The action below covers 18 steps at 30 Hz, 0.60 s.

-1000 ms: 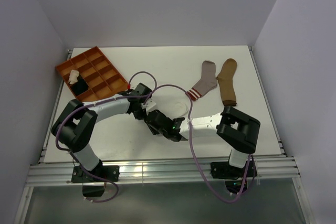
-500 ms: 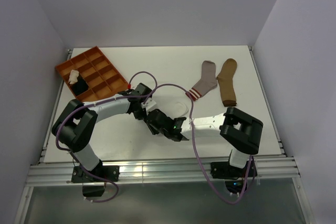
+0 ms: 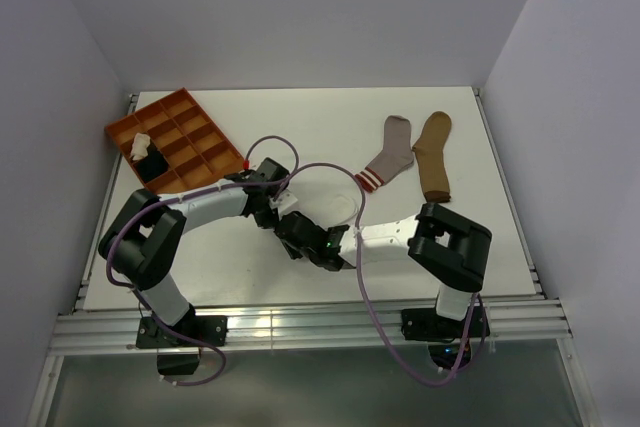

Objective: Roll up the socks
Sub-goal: Roll the sock at the center of the board.

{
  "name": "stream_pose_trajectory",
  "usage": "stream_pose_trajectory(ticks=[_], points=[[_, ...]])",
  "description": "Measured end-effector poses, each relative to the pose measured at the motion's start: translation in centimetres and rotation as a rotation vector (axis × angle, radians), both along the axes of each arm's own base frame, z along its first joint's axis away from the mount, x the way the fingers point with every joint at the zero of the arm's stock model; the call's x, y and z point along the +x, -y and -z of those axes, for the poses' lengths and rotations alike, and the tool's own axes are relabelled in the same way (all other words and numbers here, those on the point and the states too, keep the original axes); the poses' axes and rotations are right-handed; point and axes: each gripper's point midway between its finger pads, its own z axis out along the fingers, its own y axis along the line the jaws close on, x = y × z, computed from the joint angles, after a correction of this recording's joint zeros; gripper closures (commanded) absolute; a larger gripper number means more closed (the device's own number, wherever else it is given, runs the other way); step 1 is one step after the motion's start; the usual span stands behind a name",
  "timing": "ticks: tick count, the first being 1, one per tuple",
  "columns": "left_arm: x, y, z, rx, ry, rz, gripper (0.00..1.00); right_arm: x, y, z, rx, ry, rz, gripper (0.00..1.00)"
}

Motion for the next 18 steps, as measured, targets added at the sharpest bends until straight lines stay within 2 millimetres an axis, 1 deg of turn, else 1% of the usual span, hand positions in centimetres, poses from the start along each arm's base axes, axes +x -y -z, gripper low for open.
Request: stream_pose_trajectory(ticks=[6, 10, 13, 14, 17, 18], points=[[0.0, 0.0, 0.0, -0.012, -0.009, -0.002, 0.98, 0.1, 0.1, 0.4, -0.019, -0.009, 0.016, 0.64], [0.0, 0.0, -0.1, -0.030, -0.022, -0.011, 0.96, 0.5, 0.5, 1.0, -0.057, -0.010, 0.047, 0.68], [0.0, 0.1, -0.1, -0.041, -0.028, -0.016, 0.90, 0.6, 0.6, 1.1, -0.071, -0.008, 0.062, 0.82], [0.0, 0.1, -0.1, -0.045, -0.029, -0.018, 0.89, 0.6, 0.6, 1.1, -0.074, -0.008, 0.066, 0.90], [0.0, 0.1, -0.1, -0.051, -0.028, -0.023, 0.83, 0.6, 0.5, 1.1, -0.072, -0.010, 0.063, 1.00], [0.0, 0.1, -0.1, -0.051, -0.028, -0.024, 0.80, 0.6, 0.5, 1.1, -0.071, -0.014, 0.058, 1.00]])
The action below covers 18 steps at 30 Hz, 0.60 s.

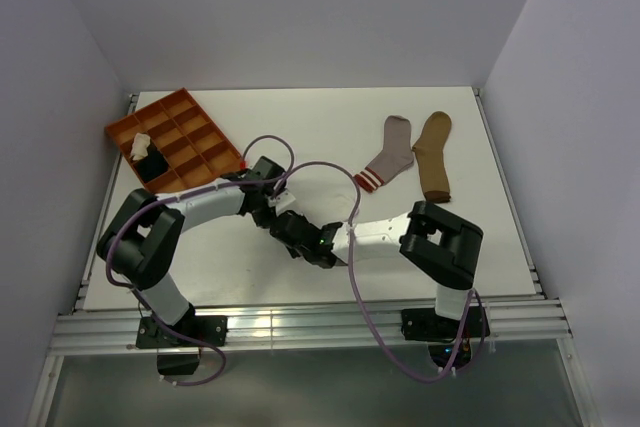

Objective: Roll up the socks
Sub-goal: Roll the sock at the center of the board.

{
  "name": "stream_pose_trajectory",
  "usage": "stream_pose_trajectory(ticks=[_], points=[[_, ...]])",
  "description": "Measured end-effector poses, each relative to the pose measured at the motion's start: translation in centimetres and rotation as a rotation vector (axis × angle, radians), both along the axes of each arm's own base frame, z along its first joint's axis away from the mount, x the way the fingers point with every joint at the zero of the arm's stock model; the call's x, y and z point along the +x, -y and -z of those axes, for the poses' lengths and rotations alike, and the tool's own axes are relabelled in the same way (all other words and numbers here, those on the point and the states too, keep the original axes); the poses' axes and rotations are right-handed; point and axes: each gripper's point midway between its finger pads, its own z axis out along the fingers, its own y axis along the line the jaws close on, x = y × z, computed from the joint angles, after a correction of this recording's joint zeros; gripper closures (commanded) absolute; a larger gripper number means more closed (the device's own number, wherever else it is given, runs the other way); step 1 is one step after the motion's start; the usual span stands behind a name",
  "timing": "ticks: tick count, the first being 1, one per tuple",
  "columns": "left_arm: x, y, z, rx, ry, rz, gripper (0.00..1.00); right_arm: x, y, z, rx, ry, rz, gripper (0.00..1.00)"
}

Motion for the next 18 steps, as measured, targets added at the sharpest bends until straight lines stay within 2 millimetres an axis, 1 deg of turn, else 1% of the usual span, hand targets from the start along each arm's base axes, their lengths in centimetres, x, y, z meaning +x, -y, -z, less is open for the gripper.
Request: stream_pose_trajectory(ticks=[3, 5, 6, 8, 9, 11, 12, 15, 18], points=[[0.0, -0.2, 0.0, -0.002, 0.012, -0.011, 0.69, 0.2, -0.1, -0.1, 0.038, -0.037, -0.023, 1.00], [-0.3, -0.2, -0.2, -0.010, 0.020, -0.018, 0.65, 0.3, -0.1, -0.1, 0.081, -0.086, -0.057, 1.00], [-0.3, -0.5, -0.3, -0.009, 0.025, -0.026, 0.58, 0.3, -0.2, -0.1, 0.115, -0.116, -0.072, 1.00], [-0.8, -1.0, -0.4, -0.004, 0.025, -0.036, 0.53, 0.6, 0.0, -0.2, 0.191, -0.186, -0.095, 1.00], [-0.9, -1.1, -0.6, -0.005, 0.032, -0.046, 0.43, 0.6, 0.1, -0.2, 0.230, -0.223, -0.104, 1.00], [-0.9, -1.3, -1.4, -0.015, 0.049, -0.064, 0.35, 0.8, 0.2, -0.3, 0.316, -0.300, -0.120, 1.00], [-0.9, -1.4, -1.8, -0.023, 0.061, -0.075, 0.28, 0.8, 0.4, -0.3, 0.352, -0.338, -0.126, 1.00], [-0.8, -1.6, -3.4, -0.051, 0.106, -0.111, 0.25, 0.7, 0.3, -0.2, 0.464, -0.448, -0.147, 1.00], [-0.6, -1.8, -4.7, -0.080, 0.149, -0.136, 0.26, 0.6, 0.2, -0.1, 0.582, -0.567, -0.158, 1.00]])
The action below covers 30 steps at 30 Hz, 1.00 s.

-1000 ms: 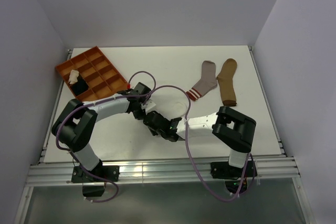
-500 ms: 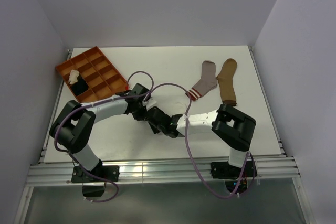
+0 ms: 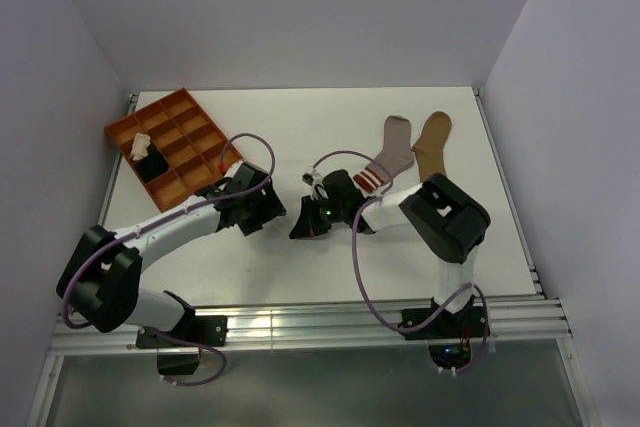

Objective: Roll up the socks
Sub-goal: Roll the sock at the center of the board.

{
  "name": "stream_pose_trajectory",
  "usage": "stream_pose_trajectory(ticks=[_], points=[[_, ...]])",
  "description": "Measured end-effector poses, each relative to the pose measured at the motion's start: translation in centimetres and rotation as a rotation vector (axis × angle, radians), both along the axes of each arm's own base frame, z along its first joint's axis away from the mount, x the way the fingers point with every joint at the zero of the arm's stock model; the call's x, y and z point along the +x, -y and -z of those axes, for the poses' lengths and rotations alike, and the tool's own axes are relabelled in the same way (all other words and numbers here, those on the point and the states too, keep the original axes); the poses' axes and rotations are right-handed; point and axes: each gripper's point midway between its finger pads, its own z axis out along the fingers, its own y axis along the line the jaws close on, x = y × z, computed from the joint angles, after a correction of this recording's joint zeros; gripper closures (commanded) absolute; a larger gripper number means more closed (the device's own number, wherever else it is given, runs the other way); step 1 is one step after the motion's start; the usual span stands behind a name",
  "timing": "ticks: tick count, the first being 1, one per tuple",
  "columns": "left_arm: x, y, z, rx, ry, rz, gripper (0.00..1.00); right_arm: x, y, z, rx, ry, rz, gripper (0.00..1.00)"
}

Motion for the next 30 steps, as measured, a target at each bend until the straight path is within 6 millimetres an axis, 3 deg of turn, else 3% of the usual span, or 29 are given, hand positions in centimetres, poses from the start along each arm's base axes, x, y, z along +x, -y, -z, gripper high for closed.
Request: stream_pose_trajectory(ticks=[4, 13, 30], points=[[-0.2, -0.2, -0.2, -0.017, 0.013, -0.016, 0.31, -0.7, -0.4, 0.0, 0.107, -0.134, -0.024, 1.00], [-2.1, -0.9, 2.6, -0.019, -0.046, -0.026, 0.38, -2.9, 0.3, 0.2, 0.235, -0.421, 0.005, 1.00], [-2.8, -0.2, 4.2, -0.031, -0.060, -0.020, 0.48, -3.1, 0.2, 0.2, 0.255, -0.498, 0.035, 1.00]])
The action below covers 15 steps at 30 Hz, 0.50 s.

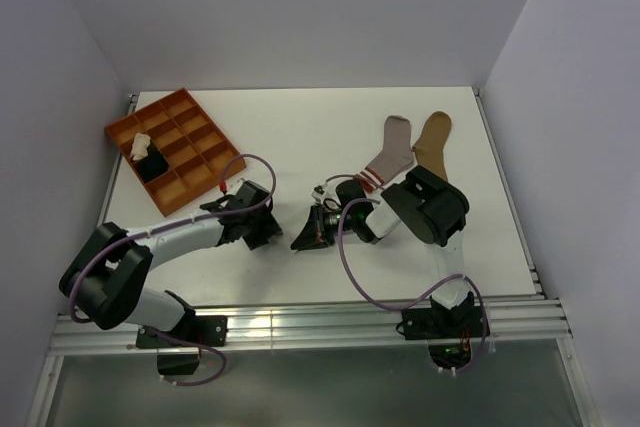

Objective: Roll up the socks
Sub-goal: Roll the sock at the center of the board.

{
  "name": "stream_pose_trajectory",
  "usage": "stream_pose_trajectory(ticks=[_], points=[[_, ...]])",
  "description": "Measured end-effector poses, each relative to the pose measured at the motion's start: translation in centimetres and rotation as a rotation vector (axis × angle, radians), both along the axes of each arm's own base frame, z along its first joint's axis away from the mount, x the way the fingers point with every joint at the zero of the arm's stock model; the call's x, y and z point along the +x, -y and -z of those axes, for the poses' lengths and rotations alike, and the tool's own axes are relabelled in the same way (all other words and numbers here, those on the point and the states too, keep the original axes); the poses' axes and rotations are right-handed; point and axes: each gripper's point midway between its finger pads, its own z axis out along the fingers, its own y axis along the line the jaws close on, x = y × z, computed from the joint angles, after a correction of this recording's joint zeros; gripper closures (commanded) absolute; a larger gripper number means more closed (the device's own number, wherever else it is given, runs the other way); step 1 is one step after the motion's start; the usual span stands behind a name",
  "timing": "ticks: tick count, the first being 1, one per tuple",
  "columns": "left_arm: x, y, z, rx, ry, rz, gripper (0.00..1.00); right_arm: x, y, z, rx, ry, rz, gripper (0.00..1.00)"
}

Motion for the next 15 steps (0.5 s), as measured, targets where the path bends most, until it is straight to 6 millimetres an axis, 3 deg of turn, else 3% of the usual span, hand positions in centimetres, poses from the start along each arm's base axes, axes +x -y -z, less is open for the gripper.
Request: stream_pose_trajectory(ticks=[4, 7, 9, 12, 15], points=[[0.14, 0.12, 0.14, -0.003, 0.001, -0.009, 0.53, -0.03, 0.03, 0.07, -0.002, 0.002, -0.002, 1.00], [0.32, 0.34, 0.40, -0.007, 0.000, -0.013, 0.67, -0.02, 0.06, 0.11, -0.009, 0.003, -0.004, 1.00], [0.49, 0.50, 0.49, -0.013, 0.002, -0.017, 0.81, 0.02, 0.12, 0.15, -0.020, 0.007, -0.005, 1.00], [0.70, 0.66, 0.49, -0.015, 0.006, -0.015, 0.97, 0.15, 0.21, 0.09, -0.045, 0.029, -0.006, 0.92], [0.82, 0.78, 0.40, -0.007, 0.003, -0.007, 1.00, 0.24, 0.28, -0.11, -0.089, 0.081, -0.008, 0.80]])
